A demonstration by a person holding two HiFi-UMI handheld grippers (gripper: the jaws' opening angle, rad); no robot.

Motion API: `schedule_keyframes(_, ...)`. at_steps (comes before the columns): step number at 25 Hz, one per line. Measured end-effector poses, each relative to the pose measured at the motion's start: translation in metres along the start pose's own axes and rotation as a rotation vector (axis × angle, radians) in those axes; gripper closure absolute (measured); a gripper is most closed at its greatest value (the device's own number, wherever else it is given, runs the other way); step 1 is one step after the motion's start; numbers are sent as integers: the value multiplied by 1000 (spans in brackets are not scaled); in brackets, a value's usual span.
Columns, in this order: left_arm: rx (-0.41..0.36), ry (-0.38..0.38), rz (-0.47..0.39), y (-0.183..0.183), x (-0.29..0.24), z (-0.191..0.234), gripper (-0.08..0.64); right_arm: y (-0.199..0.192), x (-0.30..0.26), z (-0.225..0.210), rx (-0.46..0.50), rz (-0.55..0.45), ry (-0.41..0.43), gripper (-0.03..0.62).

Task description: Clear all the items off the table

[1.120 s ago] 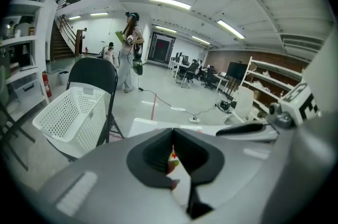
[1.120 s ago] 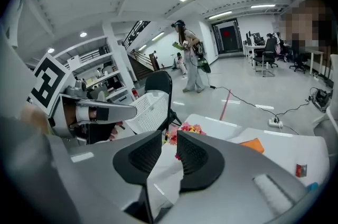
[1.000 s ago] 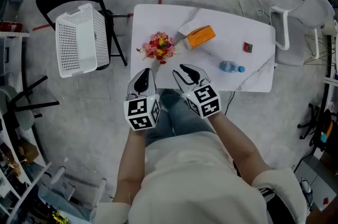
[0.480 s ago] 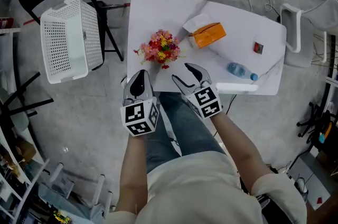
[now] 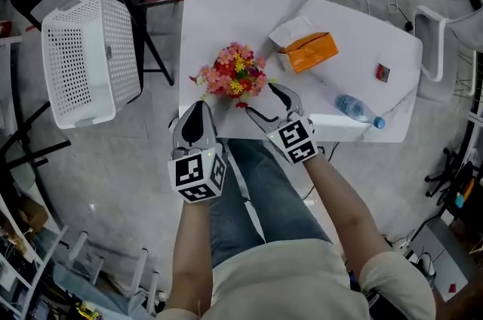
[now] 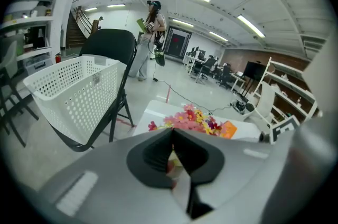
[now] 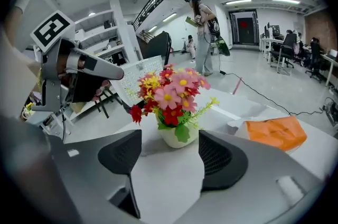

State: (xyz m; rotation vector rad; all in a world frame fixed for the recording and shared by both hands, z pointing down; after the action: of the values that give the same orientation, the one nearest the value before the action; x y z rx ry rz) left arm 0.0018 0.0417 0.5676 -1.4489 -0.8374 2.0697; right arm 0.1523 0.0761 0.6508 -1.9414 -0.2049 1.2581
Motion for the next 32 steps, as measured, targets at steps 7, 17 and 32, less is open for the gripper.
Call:
schedule_keyframes(7, 19, 31, -10, -6, -13, 17, 551, -10, -40, -12, 49, -13, 32, 212)
schedule_keyframes(17, 47, 77, -17, -14, -27, 42, 550, -4, -85, -26, 144, -61, 45, 144)
schedule_keyframes(32, 82, 126, -17, -29, -42, 64, 551, 7, -125, -14, 275, -110, 147, 91)
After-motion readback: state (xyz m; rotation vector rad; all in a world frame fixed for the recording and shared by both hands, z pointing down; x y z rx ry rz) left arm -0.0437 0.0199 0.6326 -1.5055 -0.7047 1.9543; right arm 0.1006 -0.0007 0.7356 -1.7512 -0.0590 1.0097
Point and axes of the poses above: the fingertips, and each gripper's own axes: x backward along the fingers, z to its left, y out of its top, the point moved 3 cm from there along x, backward along the fingers, and after that the axes turned 1 degree about x, right-handed, at the moved point
